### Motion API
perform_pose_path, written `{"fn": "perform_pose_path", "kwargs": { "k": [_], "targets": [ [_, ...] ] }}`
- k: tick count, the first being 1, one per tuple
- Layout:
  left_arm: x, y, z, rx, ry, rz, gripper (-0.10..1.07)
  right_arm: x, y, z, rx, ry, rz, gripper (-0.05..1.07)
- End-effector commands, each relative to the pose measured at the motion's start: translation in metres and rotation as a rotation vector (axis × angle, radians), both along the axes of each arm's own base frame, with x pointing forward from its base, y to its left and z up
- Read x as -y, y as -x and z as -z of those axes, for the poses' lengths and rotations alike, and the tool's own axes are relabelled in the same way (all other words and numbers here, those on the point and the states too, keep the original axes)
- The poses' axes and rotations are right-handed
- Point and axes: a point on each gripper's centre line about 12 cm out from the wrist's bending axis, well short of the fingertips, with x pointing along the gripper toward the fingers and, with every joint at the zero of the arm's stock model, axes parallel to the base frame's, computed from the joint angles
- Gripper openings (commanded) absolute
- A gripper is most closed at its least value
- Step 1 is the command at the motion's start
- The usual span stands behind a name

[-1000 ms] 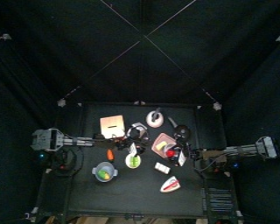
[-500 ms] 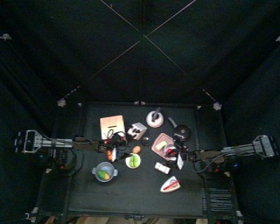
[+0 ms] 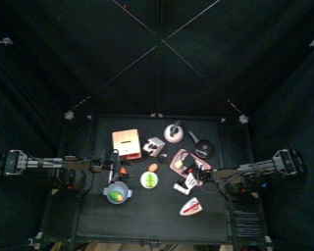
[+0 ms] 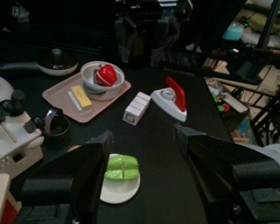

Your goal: Grab white sushi roll

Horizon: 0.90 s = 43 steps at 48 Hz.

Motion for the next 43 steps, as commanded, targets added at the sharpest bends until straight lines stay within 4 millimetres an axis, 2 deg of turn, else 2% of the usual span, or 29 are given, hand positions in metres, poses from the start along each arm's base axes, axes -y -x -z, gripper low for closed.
{"fn": "perform_pose_path", "kwargs": {
  "k": [1,9,21,43],
  "targets": [
    [0.001,0.002,-0.007,0.028,0.009,0.001,0.93,-0.015,-0.004,-0.005,-0.049,0.026,-0.032,1.00],
    [0.004,0.003,-0.003,0.019,0.007,0.013,0.93,-0.033,-0.008,0.026,-0.118,0.055,-0.102,1.00],
    [0.008,0.005,0.002,0.008,0.018,0.026,0.93,-0.036,-0.016,0.068,-0.216,0.087,-0.134,1.00],
    [0.011,0.007,0.009,-0.010,0.038,0.029,0.93,-0.032,-0.018,0.099,-0.315,0.146,-0.147,1.00]
  ]
}}
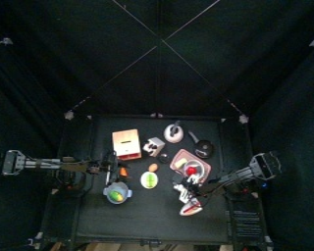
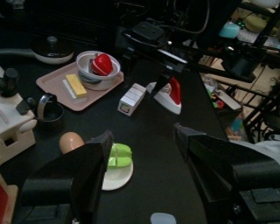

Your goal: Grab white sushi roll

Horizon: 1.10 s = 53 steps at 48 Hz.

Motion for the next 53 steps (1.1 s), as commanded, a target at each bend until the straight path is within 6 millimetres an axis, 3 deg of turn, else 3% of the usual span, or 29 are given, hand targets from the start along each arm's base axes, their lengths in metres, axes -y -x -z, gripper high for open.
{"fn": "perform_pose_path", "kwargs": {
  "k": [1,28,42,53],
  "targets": [
    [0.001,-0.002,-0.004,0.014,0.004,0.005,0.93,0.001,-0.002,-0.002,0.005,0.000,0.006,1.00],
    [0.001,-0.001,-0.003,0.012,0.004,0.005,0.93,0.001,-0.010,0.026,-0.056,0.005,0.007,0.96],
    [0.001,-0.001,-0.003,0.011,0.005,0.003,0.93,0.000,-0.012,0.031,-0.064,-0.009,0.014,0.79],
    [0.001,-0.001,-0.003,0.011,0.008,0.004,0.93,-0.003,-0.022,0.018,-0.026,-0.024,0.023,0.62]
  ]
}}
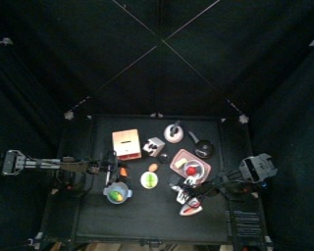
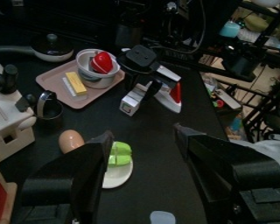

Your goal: Grab white sushi roll

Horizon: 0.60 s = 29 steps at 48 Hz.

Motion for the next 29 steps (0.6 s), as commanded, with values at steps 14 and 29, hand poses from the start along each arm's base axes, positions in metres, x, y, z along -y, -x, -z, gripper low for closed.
{"fn": "perform_pose_path", "kwargs": {
  "k": [14,29],
  "targets": [
    [0.001,-0.002,-0.005,0.017,0.003,0.005,0.93,-0.004,-0.020,-0.033,0.089,-0.041,0.035,0.58],
    [0.001,-0.002,-0.005,0.016,0.005,0.004,0.93,-0.005,-0.023,-0.036,0.101,-0.064,0.056,0.58]
  ]
}}
